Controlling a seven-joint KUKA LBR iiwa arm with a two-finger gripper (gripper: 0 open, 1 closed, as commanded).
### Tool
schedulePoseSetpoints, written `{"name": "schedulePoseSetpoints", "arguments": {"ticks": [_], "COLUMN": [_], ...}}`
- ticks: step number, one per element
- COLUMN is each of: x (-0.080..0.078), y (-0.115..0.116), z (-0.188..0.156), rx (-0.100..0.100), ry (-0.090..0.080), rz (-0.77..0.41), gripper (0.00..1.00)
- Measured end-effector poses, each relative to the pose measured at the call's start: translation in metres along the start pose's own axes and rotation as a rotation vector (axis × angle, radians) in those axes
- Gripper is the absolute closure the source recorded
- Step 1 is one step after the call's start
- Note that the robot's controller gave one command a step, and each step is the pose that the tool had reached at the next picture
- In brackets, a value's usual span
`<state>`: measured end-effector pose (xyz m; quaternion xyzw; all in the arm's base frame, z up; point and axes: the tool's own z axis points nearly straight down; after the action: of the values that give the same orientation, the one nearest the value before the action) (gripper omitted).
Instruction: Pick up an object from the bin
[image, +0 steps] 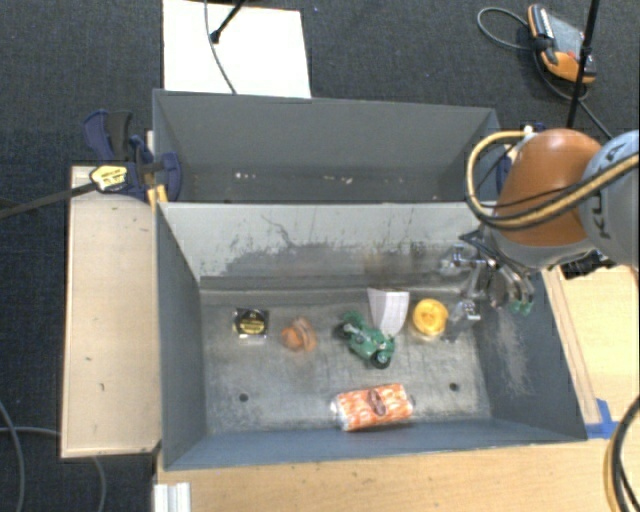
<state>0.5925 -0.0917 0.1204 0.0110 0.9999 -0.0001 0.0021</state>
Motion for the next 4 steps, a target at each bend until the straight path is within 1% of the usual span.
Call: {"name": "schedulePoseSetpoints", "arguments": {"ticks": [1, 2, 3, 4], "x": [0.0, -0.001, -0.001, -0.004], "y": [-0.001, -0.001, -0.001, -0.001], "z": [0.051, 0.048, 0.048, -0.039], "rx": [-0.001, 0.0, 0.0, 0.001], "ry": [0.001, -0.003, -0.003, -0.007], "rz": [0.063, 0.076, 0.074, 0.07], "gripper": [0.0, 1.0, 1.0, 1.0]}}
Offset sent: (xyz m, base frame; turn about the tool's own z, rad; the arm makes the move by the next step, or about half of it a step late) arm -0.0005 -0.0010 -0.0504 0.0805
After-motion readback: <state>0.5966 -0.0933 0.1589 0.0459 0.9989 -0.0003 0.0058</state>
